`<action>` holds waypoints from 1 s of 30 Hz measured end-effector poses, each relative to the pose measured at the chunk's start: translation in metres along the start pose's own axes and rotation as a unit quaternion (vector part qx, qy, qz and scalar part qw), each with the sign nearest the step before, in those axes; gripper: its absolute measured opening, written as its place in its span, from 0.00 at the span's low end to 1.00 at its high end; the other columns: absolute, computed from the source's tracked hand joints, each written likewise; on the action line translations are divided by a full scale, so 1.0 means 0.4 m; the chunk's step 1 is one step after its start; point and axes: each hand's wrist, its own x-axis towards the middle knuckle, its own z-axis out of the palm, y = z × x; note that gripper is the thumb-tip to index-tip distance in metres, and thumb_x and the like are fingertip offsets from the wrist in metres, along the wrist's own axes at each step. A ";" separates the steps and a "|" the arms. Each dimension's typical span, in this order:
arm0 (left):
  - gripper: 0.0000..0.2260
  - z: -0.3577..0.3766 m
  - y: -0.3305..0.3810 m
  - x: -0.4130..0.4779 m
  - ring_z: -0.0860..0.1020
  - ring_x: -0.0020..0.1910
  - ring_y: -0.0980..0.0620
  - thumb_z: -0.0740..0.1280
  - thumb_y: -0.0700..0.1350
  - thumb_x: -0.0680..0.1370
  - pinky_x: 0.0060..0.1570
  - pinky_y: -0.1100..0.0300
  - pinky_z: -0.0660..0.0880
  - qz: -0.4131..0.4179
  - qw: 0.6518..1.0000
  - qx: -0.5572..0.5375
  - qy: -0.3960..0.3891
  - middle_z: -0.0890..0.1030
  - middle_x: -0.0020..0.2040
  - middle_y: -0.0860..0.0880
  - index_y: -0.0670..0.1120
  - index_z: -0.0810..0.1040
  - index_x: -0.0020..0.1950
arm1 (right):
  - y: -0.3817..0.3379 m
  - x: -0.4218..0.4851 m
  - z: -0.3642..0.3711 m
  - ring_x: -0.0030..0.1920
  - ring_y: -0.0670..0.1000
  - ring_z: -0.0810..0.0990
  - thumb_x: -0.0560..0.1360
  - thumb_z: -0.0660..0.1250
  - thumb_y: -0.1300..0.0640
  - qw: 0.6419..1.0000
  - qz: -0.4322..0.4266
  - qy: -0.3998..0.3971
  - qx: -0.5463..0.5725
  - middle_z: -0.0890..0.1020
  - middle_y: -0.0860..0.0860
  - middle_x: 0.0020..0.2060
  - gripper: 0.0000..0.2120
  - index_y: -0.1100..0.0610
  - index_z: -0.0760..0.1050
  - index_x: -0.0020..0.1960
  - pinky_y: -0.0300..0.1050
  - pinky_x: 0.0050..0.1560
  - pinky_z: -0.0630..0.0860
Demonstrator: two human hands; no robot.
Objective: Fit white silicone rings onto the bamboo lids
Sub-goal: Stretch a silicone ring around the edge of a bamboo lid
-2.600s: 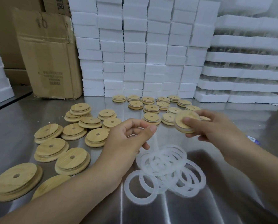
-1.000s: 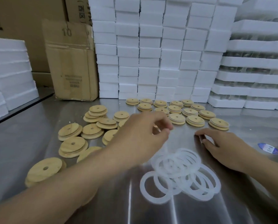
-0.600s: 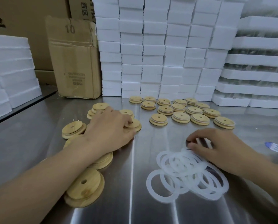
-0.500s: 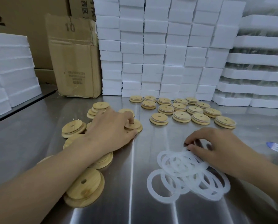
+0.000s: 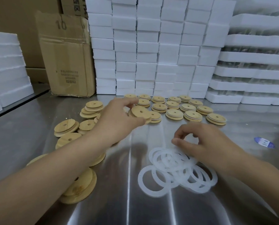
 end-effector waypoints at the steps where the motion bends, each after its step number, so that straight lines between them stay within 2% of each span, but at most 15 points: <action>1: 0.23 0.012 0.014 -0.010 0.87 0.48 0.56 0.81 0.42 0.72 0.50 0.67 0.80 -0.036 0.995 -0.093 -0.009 0.85 0.59 0.54 0.54 0.85 0.66 | -0.010 -0.002 -0.002 0.55 0.36 0.77 0.77 0.68 0.37 1.000 -0.009 -0.009 0.009 0.83 0.37 0.49 0.09 0.39 0.82 0.47 0.39 0.53 0.74; 4: 0.15 0.051 0.045 -0.035 0.89 0.49 0.52 0.78 0.32 0.73 0.51 0.61 0.85 -0.148 0.928 -0.341 -0.032 0.89 0.53 0.45 0.41 0.87 0.58 | -0.042 -0.015 -0.009 0.56 0.39 0.78 0.77 0.69 0.36 0.998 -0.039 -0.035 0.028 0.82 0.38 0.50 0.10 0.40 0.84 0.49 0.44 0.62 0.74; 6: 0.09 0.072 0.046 -0.048 0.89 0.50 0.48 0.77 0.31 0.74 0.50 0.58 0.86 -0.207 0.877 -0.432 -0.033 0.90 0.50 0.44 0.36 0.86 0.53 | -0.063 -0.023 -0.007 0.58 0.39 0.79 0.77 0.72 0.40 0.994 -0.068 -0.049 0.064 0.82 0.37 0.51 0.07 0.40 0.85 0.51 0.42 0.64 0.73; 8: 0.04 0.090 0.033 -0.058 0.88 0.48 0.47 0.75 0.35 0.77 0.51 0.56 0.86 -0.234 0.852 -0.468 -0.031 0.88 0.47 0.44 0.36 0.85 0.50 | -0.085 -0.031 0.004 0.60 0.38 0.78 0.78 0.73 0.44 0.989 -0.098 -0.069 0.088 0.81 0.36 0.52 0.06 0.40 0.86 0.55 0.37 0.64 0.72; 10: 0.04 0.104 0.019 -0.064 0.88 0.50 0.47 0.73 0.38 0.80 0.55 0.55 0.85 -0.235 0.854 -0.464 -0.016 0.88 0.46 0.45 0.38 0.85 0.52 | -0.098 -0.036 0.021 0.61 0.39 0.77 0.80 0.72 0.45 0.985 -0.126 -0.087 0.075 0.80 0.37 0.54 0.10 0.40 0.85 0.60 0.36 0.65 0.70; 12: 0.05 0.112 0.008 -0.063 0.87 0.55 0.49 0.73 0.38 0.80 0.58 0.55 0.85 -0.214 0.880 -0.424 0.007 0.89 0.52 0.46 0.41 0.87 0.55 | -0.101 -0.038 0.032 0.63 0.39 0.74 0.81 0.69 0.44 0.986 -0.131 -0.100 0.029 0.78 0.36 0.57 0.14 0.39 0.82 0.66 0.39 0.67 0.70; 15: 0.15 0.116 0.003 -0.068 0.87 0.57 0.49 0.70 0.32 0.79 0.60 0.53 0.84 -0.164 0.915 -0.370 0.013 0.87 0.58 0.45 0.49 0.85 0.60 | -0.093 -0.038 0.037 0.65 0.38 0.70 0.82 0.66 0.42 0.987 -0.112 -0.113 -0.025 0.75 0.35 0.59 0.16 0.38 0.78 0.70 0.42 0.69 0.69; 18: 0.24 0.116 0.003 -0.074 0.87 0.57 0.46 0.73 0.30 0.77 0.63 0.48 0.83 -0.137 0.928 -0.346 0.017 0.87 0.57 0.45 0.52 0.80 0.67 | -0.089 -0.033 0.038 0.64 0.39 0.72 0.80 0.68 0.42 0.990 -0.099 -0.096 0.000 0.77 0.36 0.57 0.10 0.39 0.81 0.60 0.44 0.68 0.70; 20: 0.26 0.118 0.004 -0.077 0.87 0.56 0.46 0.74 0.30 0.77 0.61 0.47 0.84 -0.126 0.930 -0.345 0.006 0.88 0.57 0.45 0.51 0.78 0.71 | -0.090 -0.032 0.039 0.61 0.40 0.75 0.79 0.70 0.44 0.993 -0.098 -0.063 0.020 0.79 0.36 0.54 0.04 0.40 0.82 0.53 0.45 0.66 0.72; 23: 0.23 0.120 0.003 -0.081 0.88 0.54 0.49 0.73 0.31 0.78 0.53 0.50 0.87 -0.106 0.933 -0.344 -0.023 0.86 0.60 0.47 0.50 0.81 0.69 | -0.090 -0.028 0.034 0.59 0.40 0.78 0.78 0.73 0.47 0.993 -0.080 0.000 0.088 0.82 0.38 0.52 0.01 0.41 0.82 0.48 0.44 0.63 0.73; 26: 0.19 0.118 0.003 -0.084 0.88 0.52 0.47 0.71 0.31 0.80 0.49 0.51 0.87 -0.090 0.936 -0.337 -0.053 0.88 0.56 0.47 0.50 0.84 0.65 | -0.088 -0.020 0.021 0.51 0.44 0.82 0.78 0.74 0.51 0.981 -0.073 0.065 0.167 0.85 0.41 0.45 0.04 0.44 0.83 0.45 0.39 0.50 0.75; 28: 0.16 0.116 0.005 -0.082 0.88 0.54 0.47 0.70 0.33 0.81 0.48 0.52 0.87 -0.088 0.935 -0.335 -0.071 0.89 0.53 0.46 0.50 0.85 0.64 | -0.083 -0.014 0.015 0.44 0.46 0.81 0.77 0.75 0.53 0.973 -0.071 0.118 0.187 0.85 0.43 0.40 0.04 0.45 0.84 0.44 0.33 0.41 0.72; 30: 0.13 0.116 0.008 -0.081 0.87 0.56 0.46 0.68 0.36 0.83 0.47 0.53 0.86 -0.093 0.934 -0.335 -0.087 0.89 0.55 0.45 0.49 0.86 0.63 | -0.073 -0.009 0.014 0.41 0.46 0.80 0.76 0.77 0.54 0.969 -0.059 0.156 0.184 0.85 0.43 0.38 0.05 0.46 0.84 0.43 0.29 0.40 0.70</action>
